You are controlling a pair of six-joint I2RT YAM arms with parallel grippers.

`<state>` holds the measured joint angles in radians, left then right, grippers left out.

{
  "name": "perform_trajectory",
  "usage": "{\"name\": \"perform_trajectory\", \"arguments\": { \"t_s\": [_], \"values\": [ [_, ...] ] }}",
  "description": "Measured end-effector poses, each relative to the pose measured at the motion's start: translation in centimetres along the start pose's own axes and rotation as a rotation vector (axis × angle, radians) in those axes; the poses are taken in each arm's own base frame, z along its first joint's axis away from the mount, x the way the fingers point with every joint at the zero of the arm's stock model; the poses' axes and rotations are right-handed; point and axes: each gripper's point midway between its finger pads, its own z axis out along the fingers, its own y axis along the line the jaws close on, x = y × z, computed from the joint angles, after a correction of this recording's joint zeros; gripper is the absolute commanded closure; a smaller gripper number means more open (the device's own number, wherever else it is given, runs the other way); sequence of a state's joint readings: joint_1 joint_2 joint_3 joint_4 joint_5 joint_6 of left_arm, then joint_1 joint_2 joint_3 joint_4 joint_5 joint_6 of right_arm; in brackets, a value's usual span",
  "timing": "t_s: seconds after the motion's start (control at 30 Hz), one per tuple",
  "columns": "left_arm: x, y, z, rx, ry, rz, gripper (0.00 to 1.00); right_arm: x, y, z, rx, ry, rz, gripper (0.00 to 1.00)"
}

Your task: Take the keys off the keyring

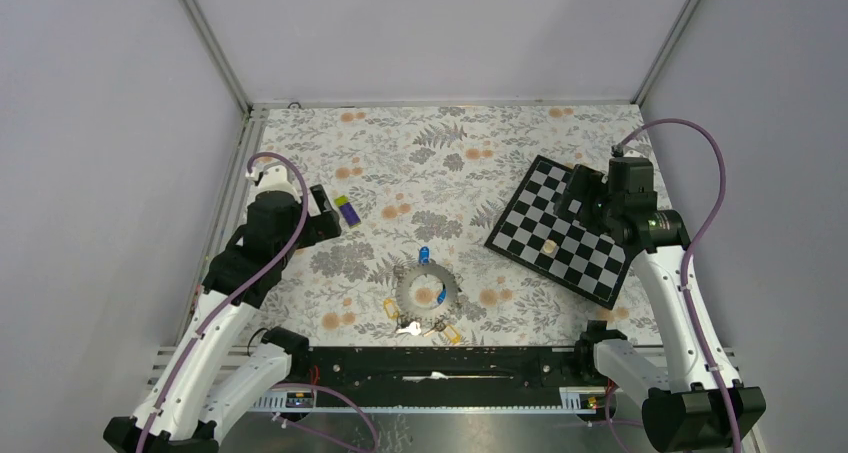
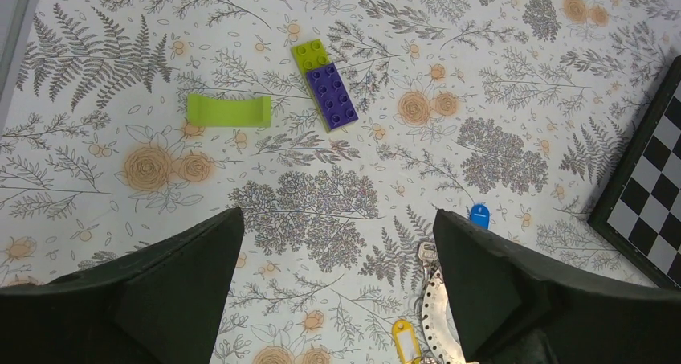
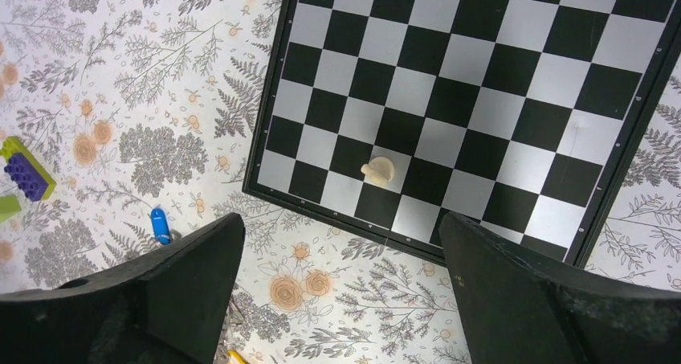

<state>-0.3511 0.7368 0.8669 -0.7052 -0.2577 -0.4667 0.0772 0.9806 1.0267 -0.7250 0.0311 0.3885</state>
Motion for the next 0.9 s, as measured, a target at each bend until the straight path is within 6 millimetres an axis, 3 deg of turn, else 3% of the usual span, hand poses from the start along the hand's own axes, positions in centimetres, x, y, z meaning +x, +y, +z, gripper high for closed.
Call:
{"name": "perform_trajectory", "arguments": {
  "t_s": [0.53,0.9],
  "values": [
    [0.4,0.1,0.2,-0.009,0.018,-0.004,0.01,1.5,0.2,0.4,-0.027,0.062,-0.025,0.01],
    [1.6,-2.1,0.0,0.11,0.092,-0.003,0.01,3.4,-1.0,1.1,0.023,0.106,0.022,0.01]
  ]
}}
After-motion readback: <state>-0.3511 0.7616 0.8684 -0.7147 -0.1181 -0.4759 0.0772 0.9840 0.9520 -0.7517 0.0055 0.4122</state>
